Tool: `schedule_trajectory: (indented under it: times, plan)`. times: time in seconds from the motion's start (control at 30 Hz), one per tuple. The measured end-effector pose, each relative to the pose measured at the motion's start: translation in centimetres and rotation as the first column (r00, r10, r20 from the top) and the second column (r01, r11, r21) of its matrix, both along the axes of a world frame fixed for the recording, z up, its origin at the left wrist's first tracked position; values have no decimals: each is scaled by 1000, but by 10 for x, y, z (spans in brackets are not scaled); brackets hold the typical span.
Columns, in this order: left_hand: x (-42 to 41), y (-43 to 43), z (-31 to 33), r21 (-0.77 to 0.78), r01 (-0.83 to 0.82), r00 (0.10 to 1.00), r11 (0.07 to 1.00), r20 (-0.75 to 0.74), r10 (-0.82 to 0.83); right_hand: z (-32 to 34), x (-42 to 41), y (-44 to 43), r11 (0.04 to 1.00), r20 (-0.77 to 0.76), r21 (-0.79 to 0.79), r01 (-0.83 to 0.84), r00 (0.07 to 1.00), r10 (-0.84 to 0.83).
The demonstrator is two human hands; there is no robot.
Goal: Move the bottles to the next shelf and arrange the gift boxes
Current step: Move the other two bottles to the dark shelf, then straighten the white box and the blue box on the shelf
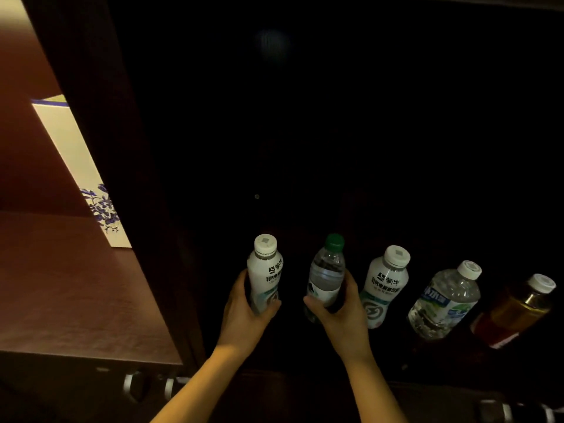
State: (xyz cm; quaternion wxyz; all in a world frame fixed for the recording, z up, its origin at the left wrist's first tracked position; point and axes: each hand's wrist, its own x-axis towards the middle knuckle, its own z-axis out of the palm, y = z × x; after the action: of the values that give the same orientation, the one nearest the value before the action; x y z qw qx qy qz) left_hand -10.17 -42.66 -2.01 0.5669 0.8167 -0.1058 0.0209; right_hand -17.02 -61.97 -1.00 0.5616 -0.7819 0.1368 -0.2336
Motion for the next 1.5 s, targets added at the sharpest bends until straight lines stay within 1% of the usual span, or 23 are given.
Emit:
schedule_trajectory:
  times: [0.13, 0.27, 0.43, 0.53, 0.67, 0.83, 0.93, 1.07, 1.17, 1.33, 1.5]
  plan:
    - [-21, 10, 12, 11, 63, 992, 998, 113, -63, 12, -20, 11, 999, 10, -24, 44, 999, -44]
    - [-40, 27, 33, 36, 133, 950, 991, 282, -137, 34, -54, 31, 986, 49, -46, 162, 986, -159]
    - [-53, 46, 74, -33, 254, 887, 967, 407, -219, 71, -97, 64, 960, 120, -99, 261, 961, -249]
    - [-64, 56, 100, -81, 372, 839, 925, 456, -297, 98, -123, 87, 938, 193, -125, 324, 935, -297]
    - [-78, 81, 136, -136, 524, 759, 841, 522, -389, 135, -156, 125, 898, 298, -149, 414, 885, -359]
    - [-83, 129, 170, -244, 607, 705, 757, 606, -370, 168, -169, 182, 886, 442, -188, 424, 842, -309]
    - [-74, 165, 178, -293, 582, 704, 759, 648, -290, 181, -156, 218, 902, 489, -194, 386, 835, -253]
    - [-49, 221, 180, -360, 472, 759, 805, 630, -163, 189, -120, 262, 932, 510, -203, 300, 845, -161]
    - [-29, 269, 179, -384, 355, 801, 852, 595, -66, 189, -89, 296, 955, 496, -209, 209, 864, -81]
    - [-3, 347, 173, -386, 170, 834, 906, 546, 76, 183, -39, 350, 979, 475, -200, 27, 877, 73]
    - [27, 396, 155, -365, 17, 880, 931, 447, 159, 173, 8, 380, 983, 397, -178, -53, 910, 121]
